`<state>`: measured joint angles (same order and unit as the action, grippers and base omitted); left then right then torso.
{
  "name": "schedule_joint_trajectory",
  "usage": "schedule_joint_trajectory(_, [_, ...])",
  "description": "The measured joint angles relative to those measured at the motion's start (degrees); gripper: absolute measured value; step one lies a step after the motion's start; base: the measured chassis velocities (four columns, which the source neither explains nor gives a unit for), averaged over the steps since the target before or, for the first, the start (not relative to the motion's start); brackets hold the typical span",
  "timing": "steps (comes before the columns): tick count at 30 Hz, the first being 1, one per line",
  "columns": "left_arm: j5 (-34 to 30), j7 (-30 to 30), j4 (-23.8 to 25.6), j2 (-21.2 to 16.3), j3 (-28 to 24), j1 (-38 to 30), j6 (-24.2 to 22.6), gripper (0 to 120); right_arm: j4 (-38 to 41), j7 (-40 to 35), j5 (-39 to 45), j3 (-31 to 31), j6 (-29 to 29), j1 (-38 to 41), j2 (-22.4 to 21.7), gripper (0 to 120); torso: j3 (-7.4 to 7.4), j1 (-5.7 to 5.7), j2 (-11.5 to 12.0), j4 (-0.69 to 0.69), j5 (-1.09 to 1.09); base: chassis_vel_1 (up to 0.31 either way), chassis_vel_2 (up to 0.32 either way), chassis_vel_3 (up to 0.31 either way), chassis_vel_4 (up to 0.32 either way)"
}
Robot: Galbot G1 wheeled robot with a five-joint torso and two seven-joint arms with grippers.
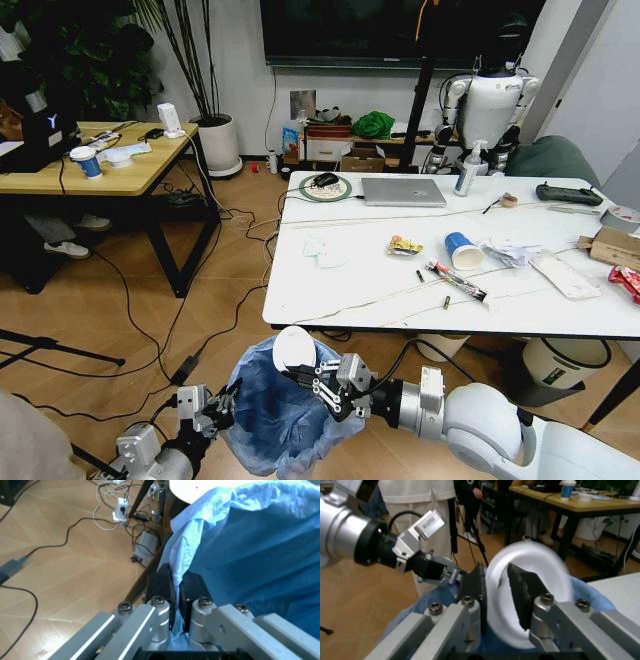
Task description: Pick up the trash bin and place the trash from the table into it.
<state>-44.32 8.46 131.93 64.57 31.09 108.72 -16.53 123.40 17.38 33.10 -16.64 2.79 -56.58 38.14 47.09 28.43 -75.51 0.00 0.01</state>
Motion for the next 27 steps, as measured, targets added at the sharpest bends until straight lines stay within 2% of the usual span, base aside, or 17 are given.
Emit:
schedule_joint_trajectory(6, [0.02, 0.09, 0.00, -0.09, 0.33, 0.22, 0.05, 0, 0.08, -0.51, -0.21, 0.88, 0.29, -0.22, -0.33, 43, 0.00, 0.00, 0.00, 0.00, -0.01, 0.000, 0.000, 0.000, 0.000])
schedule_joint_trajectory(7, [0.02, 0.09, 0.00, -0.09, 0.33, 0.22, 0.05, 0, 0.08, -0.51, -0.21, 0.88, 0.29, -0.22, -0.33, 43, 0.00, 0.00, 0.00, 0.00, -0.01, 0.000, 0.000, 0.000, 0.000])
schedule_joint_trajectory(9, [0.17, 0.20, -0.01, 0.07, 0.33, 0.32, 0.03, 0, 0.08, -1.93, 0.75, 2.67, 0.80, 0.49, 1.56, 51, 0.00, 0.00, 0.00, -0.02, -0.02, 0.000, 0.000, 0.000, 0.000])
schedule_joint_trajectory(12, [1.08, 0.14, -0.42, 0.54, 0.28, 0.73, 0.06, 0, -1.18, -6.08, 4.86, 4.85, 2.79, 3.38, 4.74, 65, 0.00, 0.00, 0.00, 0.00, -0.01, 0.000, 0.000, 0.000, 0.000])
schedule_joint_trajectory(15, [1.39, 0.09, -0.50, 0.67, 0.23, 0.88, 0.09, 0, -1.66, -8.13, 6.04, 5.19, 3.81, 4.64, 5.45, 69, 0.00, 0.00, 0.00, 0.01, -0.01, 0.000, 0.000, 0.000, 0.000])
schedule_joint_trajectory(16, [1.59, 0.03, -0.50, 0.82, 0.17, 1.08, 0.11, 0, -2.43, -11.38, 6.68, 5.39, 5.46, 6.26, 6.10, 78, 0.00, 0.00, 0.00, 0.00, -0.01, 0.000, 0.000, 0.000, 0.000])
schedule_joint_trajectory(19, [2.13, -0.13, -0.48, 1.25, 0.50, 1.54, 0.18, 0, -6.34, -18.92, 9.22, 4.97, 10.44, 11.73, 8.35, 91, 0.01, 0.00, 0.00, -0.01, -0.01, 0.000, 0.000, 0.000, 0.000])
schedule_joint_trajectory(22, [2.20, -0.19, -0.34, 1.39, 1.19, 2.04, 0.22, 0, -11.34, -21.78, 12.54, 4.62, 14.59, 16.53, 11.18, 98, 0.01, 0.01, 0.01, 0.00, -0.01, 0.000, 0.000, 0.000, 0.000])
schedule_joint_trajectory(27, [2.58, -0.24, -0.21, 1.85, 1.85, 2.58, 0.28, 0, -17.99, -25.04, 14.58, 4.19, 19.60, 21.72, 14.83, 100, 0.01, 0.01, 0.01, 0.01, -0.02, 0.000, 0.000, 0.000, 0.000])
